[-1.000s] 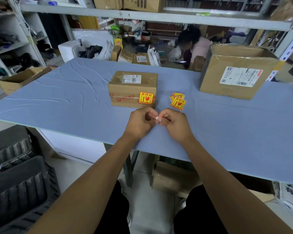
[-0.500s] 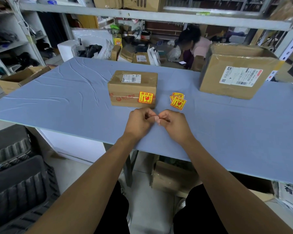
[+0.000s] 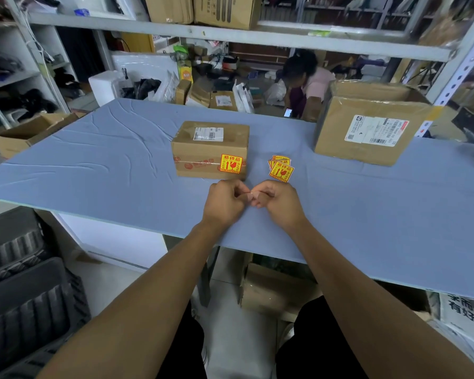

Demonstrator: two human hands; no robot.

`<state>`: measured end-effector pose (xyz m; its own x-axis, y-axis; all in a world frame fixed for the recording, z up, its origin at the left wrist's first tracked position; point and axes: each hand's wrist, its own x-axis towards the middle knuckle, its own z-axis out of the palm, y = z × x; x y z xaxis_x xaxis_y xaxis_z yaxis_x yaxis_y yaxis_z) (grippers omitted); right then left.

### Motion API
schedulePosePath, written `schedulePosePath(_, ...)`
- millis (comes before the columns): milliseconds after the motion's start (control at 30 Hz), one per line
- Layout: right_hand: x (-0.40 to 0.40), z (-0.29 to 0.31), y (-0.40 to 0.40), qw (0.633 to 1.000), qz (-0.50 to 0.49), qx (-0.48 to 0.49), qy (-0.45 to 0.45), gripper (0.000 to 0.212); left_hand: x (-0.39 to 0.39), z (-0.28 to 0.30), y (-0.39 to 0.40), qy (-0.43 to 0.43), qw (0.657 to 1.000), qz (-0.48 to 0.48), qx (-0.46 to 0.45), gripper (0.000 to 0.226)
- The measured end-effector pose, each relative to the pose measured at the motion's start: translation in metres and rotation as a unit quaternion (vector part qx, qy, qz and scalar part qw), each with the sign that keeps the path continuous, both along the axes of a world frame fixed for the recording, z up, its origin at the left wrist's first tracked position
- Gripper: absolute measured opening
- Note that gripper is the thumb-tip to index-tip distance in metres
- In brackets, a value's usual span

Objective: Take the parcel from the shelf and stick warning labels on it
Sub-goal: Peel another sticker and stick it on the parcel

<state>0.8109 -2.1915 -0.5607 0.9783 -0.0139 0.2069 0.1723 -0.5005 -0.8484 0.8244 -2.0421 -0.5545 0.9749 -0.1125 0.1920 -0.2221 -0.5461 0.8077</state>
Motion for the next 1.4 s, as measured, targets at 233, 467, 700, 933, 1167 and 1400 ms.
schedulePosePath(233, -0.013, 0.017, -0.022, 0.982, -0.057, -0.179, -0.028, 0.013, -0.002, 0.023, -0.02, -0.006, 0.993, -0.028, 0.118, 0.01)
schedulePosePath(467, -0.019, 0.064, -0.09, 0.91, -0.109, -0.4, 0.011, 0.014, 0.01, 0.082, -0.057, -0.031, 0.96, -0.1, 0.259, 0.004)
schedulePosePath(700, -0.001, 0.136, -0.163, 0.889, -0.175, -0.423, 0.031, 0.018, 0.052, 0.135, -0.121, -0.023, 0.952, -0.134, 0.276, 0.022)
schedulePosePath(933, 0.046, 0.188, -0.226, 0.885, -0.222, -0.406, 0.042, 0.018, 0.11, 0.195, -0.202, -0.08, 0.932, -0.154, 0.318, 0.027)
schedulePosePath(1167, 0.101, 0.202, -0.262, 0.876, -0.236, -0.42, 0.024, 0.013, 0.173, 0.218, -0.267, -0.115, 0.934, -0.158, 0.297, 0.02)
schedulePosePath(1400, 0.119, 0.192, -0.265, 0.88, -0.239, -0.411, 0.013, 0.014, 0.19, 0.199, -0.275, -0.112, 0.926, -0.18, 0.314, 0.019)
